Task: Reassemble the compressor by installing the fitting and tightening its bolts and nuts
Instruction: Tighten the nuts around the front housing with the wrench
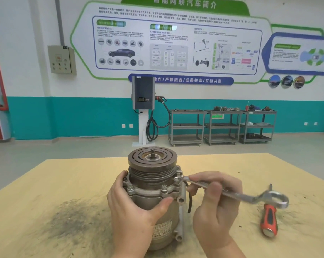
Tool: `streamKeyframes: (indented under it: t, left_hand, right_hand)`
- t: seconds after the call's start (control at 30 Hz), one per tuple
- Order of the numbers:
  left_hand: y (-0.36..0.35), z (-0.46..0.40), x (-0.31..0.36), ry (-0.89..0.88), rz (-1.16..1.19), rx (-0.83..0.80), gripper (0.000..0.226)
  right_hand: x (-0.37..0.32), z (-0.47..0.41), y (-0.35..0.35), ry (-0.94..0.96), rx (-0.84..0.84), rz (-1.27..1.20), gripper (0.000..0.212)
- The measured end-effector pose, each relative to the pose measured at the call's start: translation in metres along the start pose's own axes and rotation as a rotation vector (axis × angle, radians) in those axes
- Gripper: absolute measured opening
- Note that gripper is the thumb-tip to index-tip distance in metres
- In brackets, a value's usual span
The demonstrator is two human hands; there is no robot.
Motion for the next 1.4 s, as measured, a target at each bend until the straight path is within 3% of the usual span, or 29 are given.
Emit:
streamKeyframes:
  t: [0.1, 0.23, 0.33, 0.4, 0.57, 0.67, 0.93, 1.03, 1.17, 1.4]
  left_hand:
    - [-0.007, -0.004, 0.003, -0.008, 0.025, 0.06, 0.123]
    - [-0.013, -0.008, 0.01, 0.021, 0.139, 0.105, 0.089]
    - [-0.013, -0.012, 0.01, 0.015, 0.169, 0.075, 0.099]
    - [-0.01, -0.013, 0.009, -0.021, 0.106, 0.038, 0.112]
    - [-0.009, -0.01, -0.002, 0.002, 0.019, -0.035, 0.119]
    - [-0.009, -0.01, -0.004, 0.009, 0.01, -0.057, 0.128]
    - [0.002, -0.008, -0.005, 0.005, 0.059, -0.155, 0.12]
    - [0.007, -0.013, -0.007, 0.005, 0.071, -0.19, 0.116]
    - [0.009, -0.015, -0.006, 0.031, 0.076, -0.228, 0.111]
    - [0.011, -0.019, -0.007, 0.015, 0.143, -0.213, 0.088]
  right_hand:
    - [0.001, 0.011, -0.012, 0.095, -0.181, 0.229, 0.023]
    - [0.003, 0.013, -0.03, 0.133, -0.323, 0.394, 0.022]
    - [0.001, 0.008, -0.027, 0.128, -0.345, 0.39, 0.02]
    - [-0.002, 0.0, -0.019, 0.062, -0.262, 0.314, 0.02]
    - [0.003, -0.018, 0.004, -0.389, 0.219, 0.015, 0.015]
    - [0.013, -0.022, 0.011, -0.566, 0.352, -0.162, 0.02]
    - [0.025, -0.022, 0.02, -0.868, 0.414, -0.377, 0.016]
    - [0.025, -0.023, 0.02, -0.784, 0.442, -0.359, 0.018]
    - [0.022, -0.02, 0.015, -0.668, 0.357, -0.329, 0.016]
    - [0.031, -0.021, 0.023, -0.896, 0.498, -0.452, 0.019]
Point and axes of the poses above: each hand's wrist, its own z-axis away from the middle knuckle, its own y-axis out of the back of the hand, x = y × z, the point moved 2 cm from there along -z, towards the middle knuckle, and after that the axes turned 7 degrees about -z, right-handed, at the moved point
